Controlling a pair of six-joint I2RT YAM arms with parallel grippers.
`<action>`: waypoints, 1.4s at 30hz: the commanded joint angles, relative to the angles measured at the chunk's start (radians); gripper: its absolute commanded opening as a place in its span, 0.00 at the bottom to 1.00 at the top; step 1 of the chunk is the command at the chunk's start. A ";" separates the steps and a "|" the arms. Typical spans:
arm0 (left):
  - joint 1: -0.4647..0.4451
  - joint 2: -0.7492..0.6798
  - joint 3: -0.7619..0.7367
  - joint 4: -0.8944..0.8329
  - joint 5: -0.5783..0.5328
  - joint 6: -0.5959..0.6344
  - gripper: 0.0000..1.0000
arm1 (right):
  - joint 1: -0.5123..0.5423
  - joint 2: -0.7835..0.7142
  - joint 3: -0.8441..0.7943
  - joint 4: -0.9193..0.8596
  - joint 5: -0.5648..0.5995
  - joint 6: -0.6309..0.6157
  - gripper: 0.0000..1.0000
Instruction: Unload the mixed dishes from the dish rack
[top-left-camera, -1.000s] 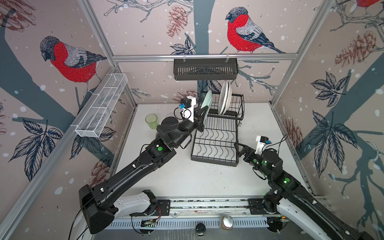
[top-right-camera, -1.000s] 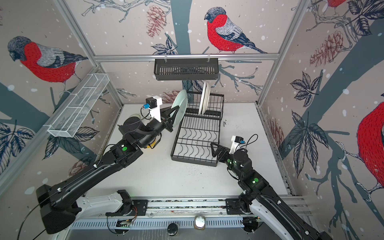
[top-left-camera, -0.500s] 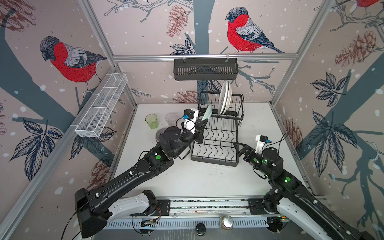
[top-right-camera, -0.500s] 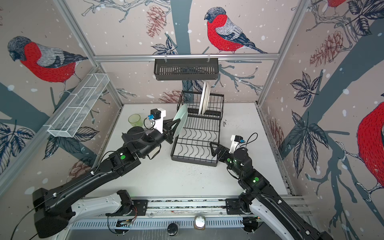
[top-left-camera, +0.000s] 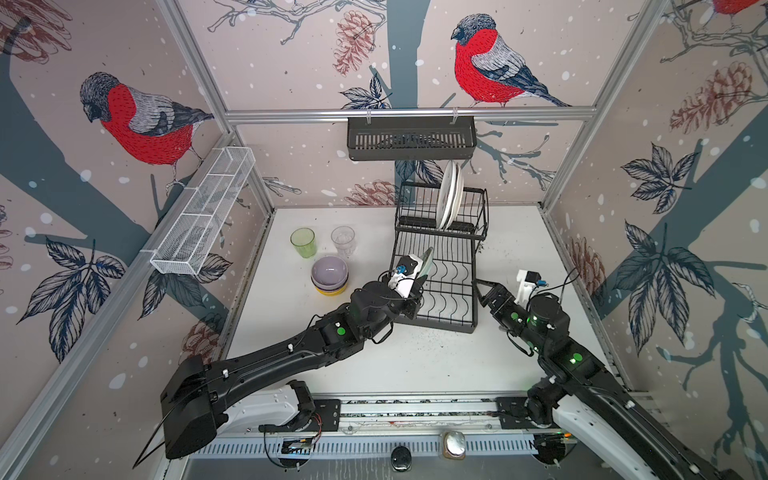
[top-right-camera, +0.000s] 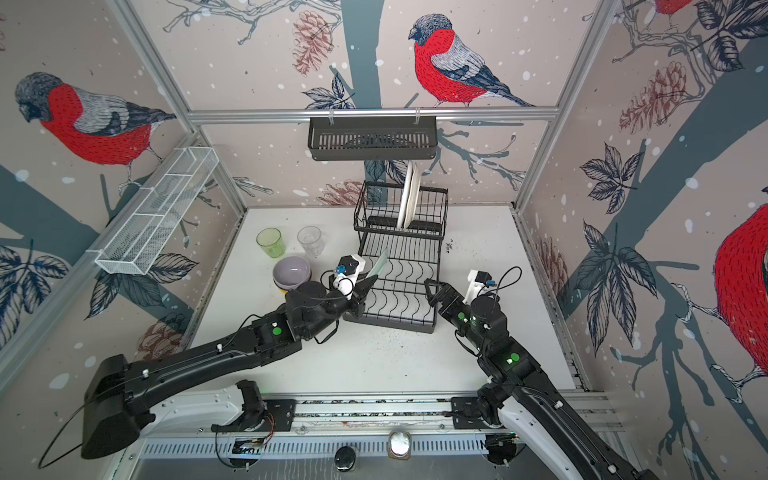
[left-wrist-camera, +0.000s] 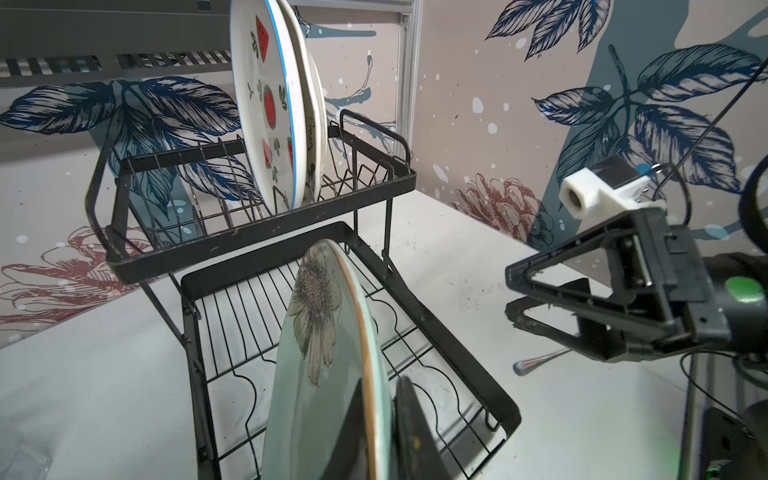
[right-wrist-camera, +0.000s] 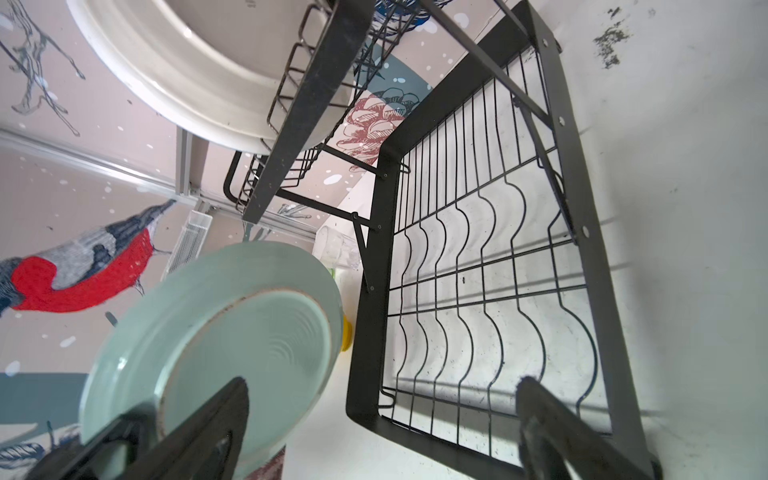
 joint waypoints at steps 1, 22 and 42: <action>-0.019 0.024 -0.017 0.257 -0.043 0.085 0.00 | -0.039 0.011 0.001 0.030 -0.058 0.072 1.00; -0.126 0.342 0.060 0.391 -0.070 0.298 0.00 | -0.188 0.054 0.014 0.045 -0.232 0.152 1.00; -0.276 0.559 0.189 0.451 -0.206 0.621 0.00 | -0.241 0.108 0.055 -0.044 -0.322 0.110 0.86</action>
